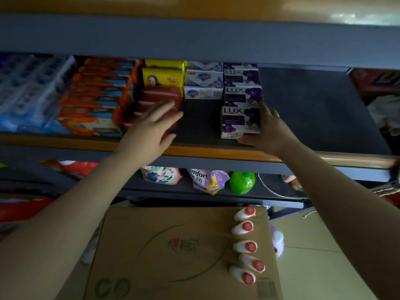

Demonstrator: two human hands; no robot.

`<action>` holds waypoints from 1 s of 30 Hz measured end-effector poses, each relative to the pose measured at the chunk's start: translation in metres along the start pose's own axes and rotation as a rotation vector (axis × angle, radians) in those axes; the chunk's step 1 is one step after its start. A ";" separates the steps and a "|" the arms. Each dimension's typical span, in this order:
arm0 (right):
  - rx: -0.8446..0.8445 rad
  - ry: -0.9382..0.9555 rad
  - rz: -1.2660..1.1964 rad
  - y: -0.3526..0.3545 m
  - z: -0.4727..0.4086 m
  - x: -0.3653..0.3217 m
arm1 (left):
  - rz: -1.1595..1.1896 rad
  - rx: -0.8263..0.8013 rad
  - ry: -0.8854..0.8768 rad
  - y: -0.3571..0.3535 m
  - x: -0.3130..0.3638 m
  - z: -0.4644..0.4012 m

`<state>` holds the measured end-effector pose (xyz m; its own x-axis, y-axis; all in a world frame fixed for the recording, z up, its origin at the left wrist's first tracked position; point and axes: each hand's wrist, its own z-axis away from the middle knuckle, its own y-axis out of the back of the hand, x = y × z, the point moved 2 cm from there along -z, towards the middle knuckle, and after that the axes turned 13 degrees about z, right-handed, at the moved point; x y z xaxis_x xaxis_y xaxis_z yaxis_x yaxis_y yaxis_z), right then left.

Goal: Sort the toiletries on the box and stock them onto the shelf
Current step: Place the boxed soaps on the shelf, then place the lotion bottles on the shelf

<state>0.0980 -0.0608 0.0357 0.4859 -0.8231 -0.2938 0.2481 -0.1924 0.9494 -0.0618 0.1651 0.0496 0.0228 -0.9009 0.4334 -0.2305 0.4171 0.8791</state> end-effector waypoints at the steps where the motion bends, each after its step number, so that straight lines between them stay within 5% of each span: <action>1: 0.010 -0.017 0.024 -0.001 0.001 -0.003 | 0.067 -0.019 0.049 0.004 -0.006 0.000; 8: 0.066 -0.124 0.054 -0.004 0.007 -0.010 | 0.043 0.104 0.144 -0.002 -0.006 -0.009; 11: 0.371 -0.133 0.122 0.000 0.033 -0.017 | 0.099 0.217 0.110 -0.014 0.006 -0.004; 15: 0.638 0.027 0.104 -0.008 0.094 -0.019 | 0.097 0.207 -0.217 -0.042 0.039 0.013; 22: 0.255 0.017 -0.030 -0.071 0.175 0.041 | 0.180 0.159 -0.248 -0.104 0.065 0.074; 26: -0.028 -0.170 -0.092 -0.114 0.190 0.088 | 0.375 -0.121 -0.059 -0.182 0.079 0.141; 30: -0.218 -0.125 -0.063 -0.152 0.187 0.120 | 0.551 -0.476 0.162 -0.248 0.106 0.187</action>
<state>-0.0385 -0.2304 -0.1228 0.3598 -0.8753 -0.3231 0.4564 -0.1369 0.8792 -0.1844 -0.0566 -0.1597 0.1770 -0.5326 0.8277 0.1950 0.8432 0.5009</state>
